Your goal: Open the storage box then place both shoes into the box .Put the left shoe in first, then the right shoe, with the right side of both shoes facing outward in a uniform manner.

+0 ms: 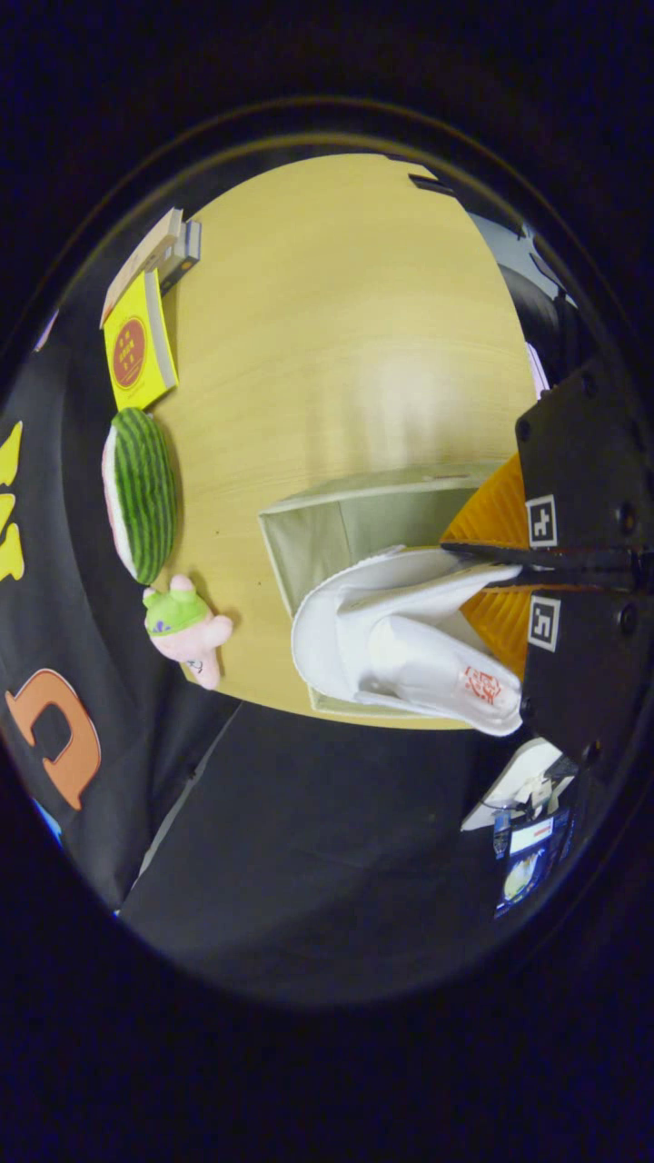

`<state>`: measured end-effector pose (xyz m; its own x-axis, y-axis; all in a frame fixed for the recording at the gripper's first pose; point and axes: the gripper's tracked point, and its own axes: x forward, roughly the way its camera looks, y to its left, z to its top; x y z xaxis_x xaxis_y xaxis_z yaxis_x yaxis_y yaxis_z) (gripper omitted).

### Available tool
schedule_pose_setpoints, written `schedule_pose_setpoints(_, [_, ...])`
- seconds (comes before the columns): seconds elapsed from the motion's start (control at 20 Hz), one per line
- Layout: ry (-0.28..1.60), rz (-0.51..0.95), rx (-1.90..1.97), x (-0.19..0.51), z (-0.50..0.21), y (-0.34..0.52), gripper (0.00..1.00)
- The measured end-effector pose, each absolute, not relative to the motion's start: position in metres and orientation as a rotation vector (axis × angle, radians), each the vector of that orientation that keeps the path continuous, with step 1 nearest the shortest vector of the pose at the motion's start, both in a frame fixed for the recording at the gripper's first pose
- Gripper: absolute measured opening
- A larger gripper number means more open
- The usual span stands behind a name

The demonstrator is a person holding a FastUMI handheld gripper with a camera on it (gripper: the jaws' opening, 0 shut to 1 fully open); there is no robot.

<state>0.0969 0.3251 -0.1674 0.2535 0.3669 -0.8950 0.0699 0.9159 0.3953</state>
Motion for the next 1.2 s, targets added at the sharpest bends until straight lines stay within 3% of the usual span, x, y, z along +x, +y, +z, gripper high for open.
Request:
schedule_pose_setpoints(0.15, [1.311, 0.151, 0.38, 0.103, -0.182, 0.319, 0.06])
schedule_pose_setpoints(0.4, [1.315, 0.154, 0.35, 0.097, -0.187, 0.322, 0.37])
schedule_pose_setpoints(0.75, [1.169, 0.243, 0.241, 0.091, -0.144, 0.324, 0.41])
schedule_pose_setpoints(0.9, [1.022, 0.238, 0.176, 0.103, -0.123, 0.308, 0.49])
schedule_pose_setpoints(1.2, [0.725, 0.231, 0.176, 0.1, -0.079, 0.264, 0.51])
